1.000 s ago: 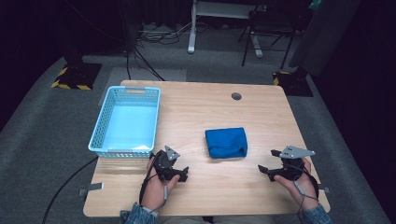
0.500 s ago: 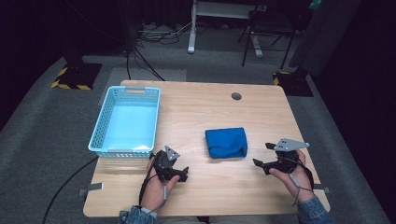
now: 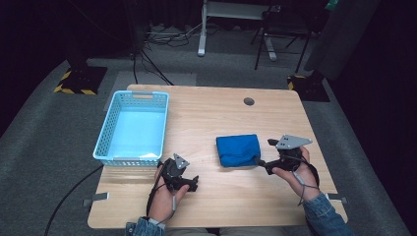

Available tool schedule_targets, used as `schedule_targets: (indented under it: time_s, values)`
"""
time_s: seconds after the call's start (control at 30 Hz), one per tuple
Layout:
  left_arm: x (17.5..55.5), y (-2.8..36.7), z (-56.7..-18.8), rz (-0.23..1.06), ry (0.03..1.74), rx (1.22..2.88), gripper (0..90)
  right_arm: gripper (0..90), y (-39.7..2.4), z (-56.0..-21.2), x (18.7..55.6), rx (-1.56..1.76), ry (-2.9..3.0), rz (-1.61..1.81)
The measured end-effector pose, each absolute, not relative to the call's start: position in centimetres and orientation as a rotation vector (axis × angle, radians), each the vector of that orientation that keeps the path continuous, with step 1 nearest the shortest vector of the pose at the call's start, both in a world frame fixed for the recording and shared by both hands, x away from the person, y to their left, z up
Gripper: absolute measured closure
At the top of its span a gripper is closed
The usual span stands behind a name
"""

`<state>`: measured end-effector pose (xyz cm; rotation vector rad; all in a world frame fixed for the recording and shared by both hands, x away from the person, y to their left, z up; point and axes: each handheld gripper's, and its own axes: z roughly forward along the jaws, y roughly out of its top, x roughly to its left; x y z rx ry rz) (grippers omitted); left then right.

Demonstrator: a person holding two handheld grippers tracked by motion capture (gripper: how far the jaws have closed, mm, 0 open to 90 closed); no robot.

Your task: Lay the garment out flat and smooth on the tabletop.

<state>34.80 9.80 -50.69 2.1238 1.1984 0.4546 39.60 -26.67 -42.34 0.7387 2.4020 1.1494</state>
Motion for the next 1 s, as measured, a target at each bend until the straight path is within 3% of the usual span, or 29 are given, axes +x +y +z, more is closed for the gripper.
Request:
schedule_targets:
  time_s: [1.0]
  values:
    - [34.8, 9.8, -50.7, 0.457, 1.203, 2.122, 0.4, 18.2, -19.5, -43.0, 41.8, 0.547, 2.524, 1.134]
